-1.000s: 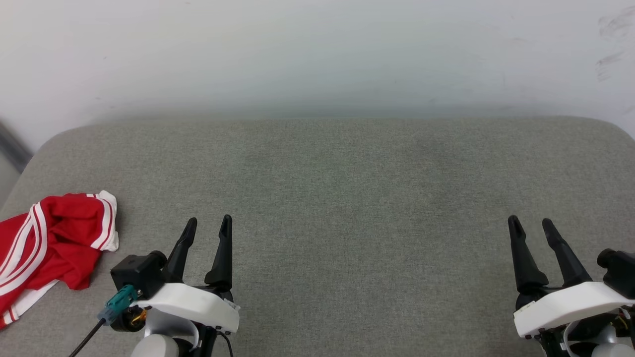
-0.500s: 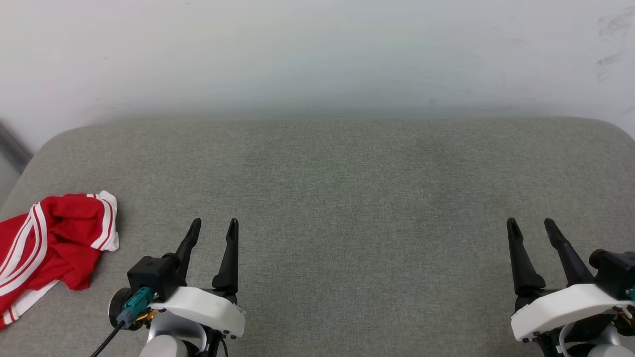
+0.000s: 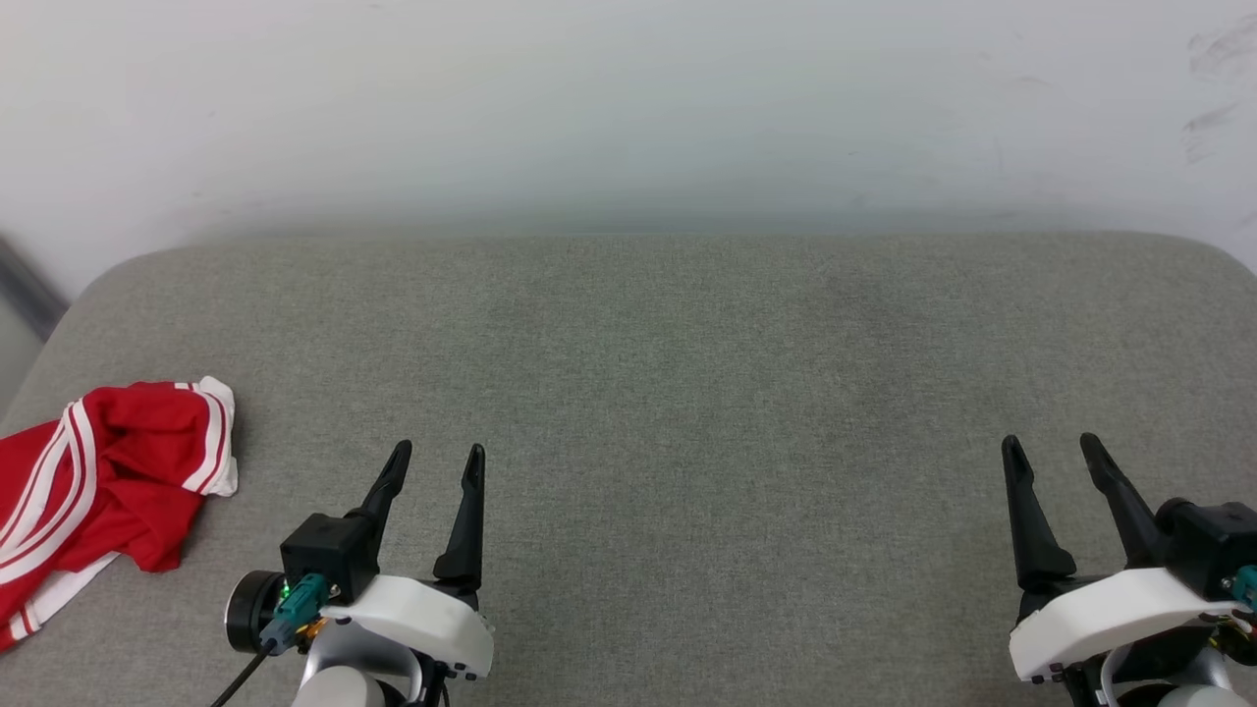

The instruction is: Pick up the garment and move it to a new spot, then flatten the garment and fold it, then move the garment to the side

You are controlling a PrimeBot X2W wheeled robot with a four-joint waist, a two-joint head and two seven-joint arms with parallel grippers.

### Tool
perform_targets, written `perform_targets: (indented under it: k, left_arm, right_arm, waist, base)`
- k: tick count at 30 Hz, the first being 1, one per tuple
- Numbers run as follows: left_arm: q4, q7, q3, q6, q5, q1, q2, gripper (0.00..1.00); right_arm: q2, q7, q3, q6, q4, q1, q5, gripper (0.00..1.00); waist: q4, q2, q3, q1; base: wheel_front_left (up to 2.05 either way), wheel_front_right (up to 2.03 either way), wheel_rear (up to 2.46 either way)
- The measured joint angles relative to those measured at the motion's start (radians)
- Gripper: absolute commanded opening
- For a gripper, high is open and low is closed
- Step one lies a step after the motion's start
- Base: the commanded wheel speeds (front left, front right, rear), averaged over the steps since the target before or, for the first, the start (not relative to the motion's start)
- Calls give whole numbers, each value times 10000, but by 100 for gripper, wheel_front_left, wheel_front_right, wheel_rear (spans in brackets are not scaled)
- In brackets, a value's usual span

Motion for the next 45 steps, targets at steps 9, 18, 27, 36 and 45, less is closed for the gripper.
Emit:
perform_targets:
  k: [9, 18, 27, 36, 45]
  left_arm:
    - [228, -174, 125, -75, 343, -47, -107, 100]
    - [290, -337, 309, -144, 746, -157, -215, 100]
    - [397, -380, 447, -171, 740, -247, -288, 100]
    - [376, -380, 761, -161, 642, -335, -322, 100]
    - [330, -380, 1216, -61, 570, -442, -347, 100]
  right_arm:
    - [2, -130, -4, 0, -58, 6, -339, 100]
    - [2, -295, -2, 0, -125, -4, -771, 100]
    - [4, -408, -15, 0, -111, 0, -823, 100]
    - [8, -418, 123, 0, -259, -20, -890, 100]
    - [13, -265, 385, 0, -562, -172, -1112, 100]
  waist:
    - [-2, 0, -17, 0]
    - [53, 0, -21, 1]
    - [487, 0, 20, 0]
    - [1515, 0, 142, 0]
    - [3260, 0, 416, 1]
  base:
    - [0, 0, 0]
    - [0, 0, 0]
    - [0, 0, 0]
    - [0, 0, 0]
    - [0, 0, 0]
